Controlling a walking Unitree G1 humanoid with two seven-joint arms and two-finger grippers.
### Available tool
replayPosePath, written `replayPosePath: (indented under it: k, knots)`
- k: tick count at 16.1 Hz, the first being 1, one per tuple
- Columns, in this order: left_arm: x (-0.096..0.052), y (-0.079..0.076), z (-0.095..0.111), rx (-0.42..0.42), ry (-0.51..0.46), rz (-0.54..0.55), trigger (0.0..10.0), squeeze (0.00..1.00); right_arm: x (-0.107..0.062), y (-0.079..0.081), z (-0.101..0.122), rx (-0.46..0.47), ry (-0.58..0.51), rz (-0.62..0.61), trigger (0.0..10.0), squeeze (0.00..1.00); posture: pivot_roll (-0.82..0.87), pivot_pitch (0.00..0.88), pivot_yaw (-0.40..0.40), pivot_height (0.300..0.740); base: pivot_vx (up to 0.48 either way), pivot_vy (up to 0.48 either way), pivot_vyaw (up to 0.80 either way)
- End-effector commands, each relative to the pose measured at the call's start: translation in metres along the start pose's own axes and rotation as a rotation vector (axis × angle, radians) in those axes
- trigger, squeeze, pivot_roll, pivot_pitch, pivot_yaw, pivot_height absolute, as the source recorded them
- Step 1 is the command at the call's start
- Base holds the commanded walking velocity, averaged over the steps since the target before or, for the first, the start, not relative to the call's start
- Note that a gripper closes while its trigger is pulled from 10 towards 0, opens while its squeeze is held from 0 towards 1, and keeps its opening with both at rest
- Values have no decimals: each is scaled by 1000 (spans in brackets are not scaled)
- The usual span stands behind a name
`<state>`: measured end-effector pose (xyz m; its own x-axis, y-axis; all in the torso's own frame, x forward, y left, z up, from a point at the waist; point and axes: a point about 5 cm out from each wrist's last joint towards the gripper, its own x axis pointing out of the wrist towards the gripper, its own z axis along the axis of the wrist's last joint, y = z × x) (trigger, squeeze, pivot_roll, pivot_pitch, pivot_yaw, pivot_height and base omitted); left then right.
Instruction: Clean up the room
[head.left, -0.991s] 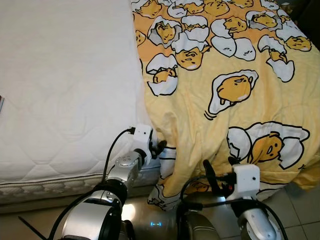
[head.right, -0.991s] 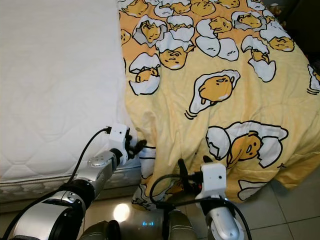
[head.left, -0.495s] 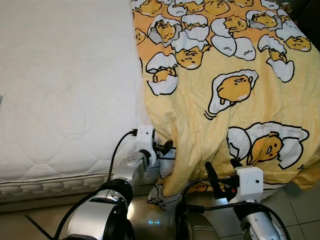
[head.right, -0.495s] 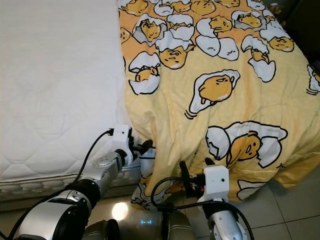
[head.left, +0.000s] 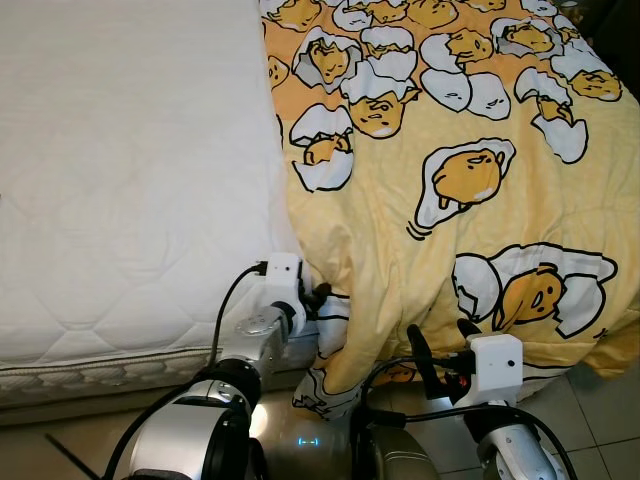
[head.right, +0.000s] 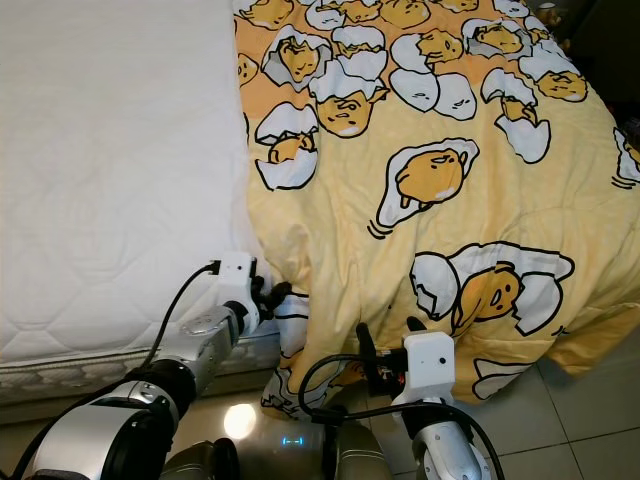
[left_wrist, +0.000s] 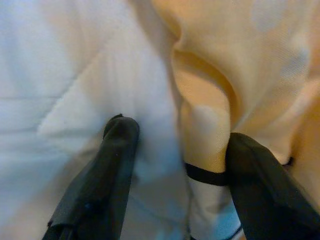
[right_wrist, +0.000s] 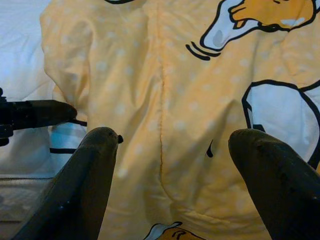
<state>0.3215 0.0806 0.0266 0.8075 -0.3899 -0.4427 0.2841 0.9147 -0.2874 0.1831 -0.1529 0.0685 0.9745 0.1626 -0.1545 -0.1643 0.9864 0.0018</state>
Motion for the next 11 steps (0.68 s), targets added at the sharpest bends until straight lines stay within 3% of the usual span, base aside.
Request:
replayPosePath:
  k: [1,3,7,11]
  knots:
    - [-6,-1,-34,-67,120,-29,0,0,-2,1,-4,10,24,-1,10000,0,-187,256,-11,740,0,0,0]
    - [-7,0,-33,-59,112,-37,0,0,-2,2,-4,11,26,1,10000,0,-178,257,-9,740,0,0,0]
    - [-12,16,-32,-89,92,-20,0,0,-1,2,-5,14,25,0,10000,0,-172,254,-2,740,0,0,0]
    - [-34,58,-39,-78,81,52,0,0,-1,2,-7,16,24,-4,10000,0,-153,239,14,740,0,0,0]
